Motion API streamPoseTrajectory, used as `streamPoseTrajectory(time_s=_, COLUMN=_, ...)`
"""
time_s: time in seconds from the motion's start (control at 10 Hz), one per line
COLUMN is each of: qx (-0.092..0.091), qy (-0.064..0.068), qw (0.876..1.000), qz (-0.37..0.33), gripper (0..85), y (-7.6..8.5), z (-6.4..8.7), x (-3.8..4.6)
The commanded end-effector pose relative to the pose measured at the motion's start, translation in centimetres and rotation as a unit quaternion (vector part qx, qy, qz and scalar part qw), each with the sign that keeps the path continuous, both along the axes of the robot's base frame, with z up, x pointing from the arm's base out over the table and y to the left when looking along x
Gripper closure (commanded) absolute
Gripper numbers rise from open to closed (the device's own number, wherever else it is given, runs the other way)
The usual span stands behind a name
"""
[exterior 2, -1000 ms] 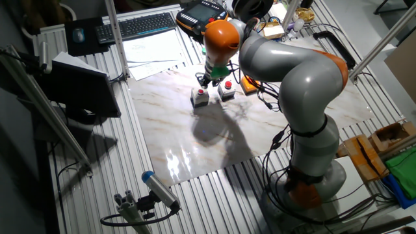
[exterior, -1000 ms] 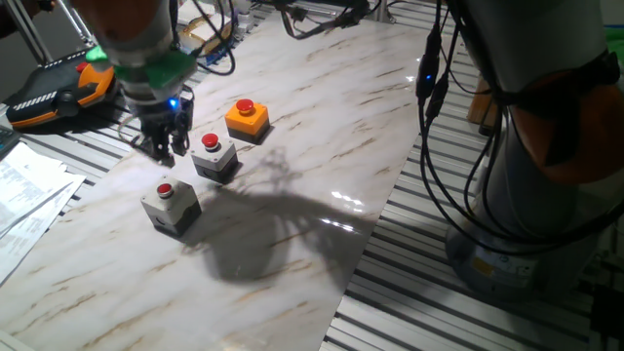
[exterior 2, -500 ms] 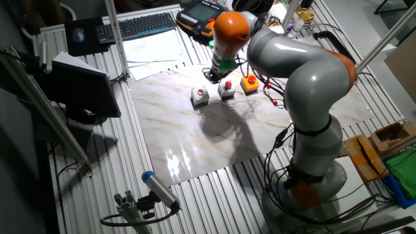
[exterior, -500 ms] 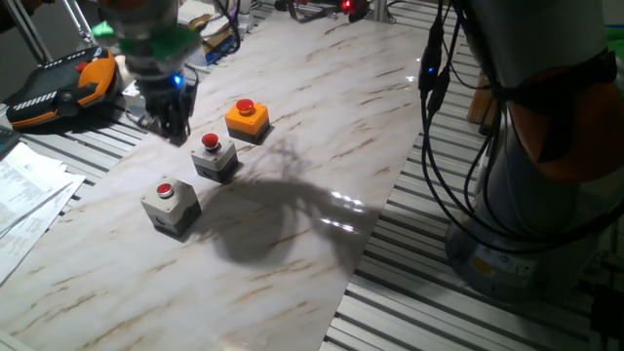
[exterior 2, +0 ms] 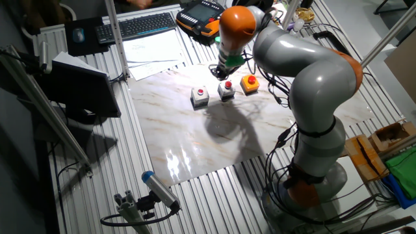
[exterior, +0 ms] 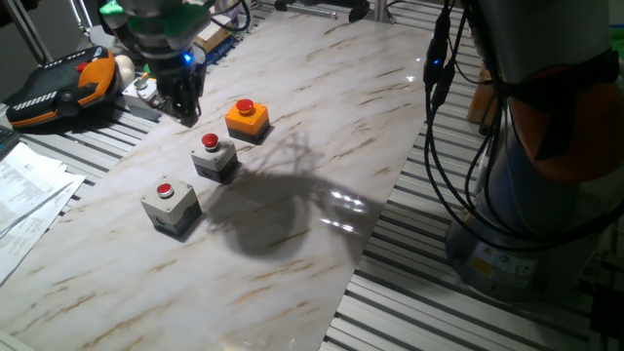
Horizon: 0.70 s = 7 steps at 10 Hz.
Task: Press three buttons from left to right in sequence
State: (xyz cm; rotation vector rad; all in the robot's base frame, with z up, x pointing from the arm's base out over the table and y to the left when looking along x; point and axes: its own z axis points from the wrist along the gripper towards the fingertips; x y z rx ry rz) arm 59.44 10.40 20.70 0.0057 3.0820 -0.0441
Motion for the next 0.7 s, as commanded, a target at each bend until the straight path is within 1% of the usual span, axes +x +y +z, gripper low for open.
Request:
streamPoseTrajectory(time_s=0.0, qx=0.001, qy=0.003, qw=1.000, qz=0.000, gripper=84.3, y=-0.17, z=0.06, x=-0.05)
streamPoseTrajectory(time_s=0.2, qx=-0.009, qy=0.000, qw=1.000, qz=0.006, gripper=84.3, y=-0.32, z=0.13, x=-0.03)
streamPoseTrajectory(time_s=0.6, qx=-0.008, qy=0.002, qw=1.000, qz=0.009, gripper=84.3, y=-0.39, z=0.00, x=-0.05)
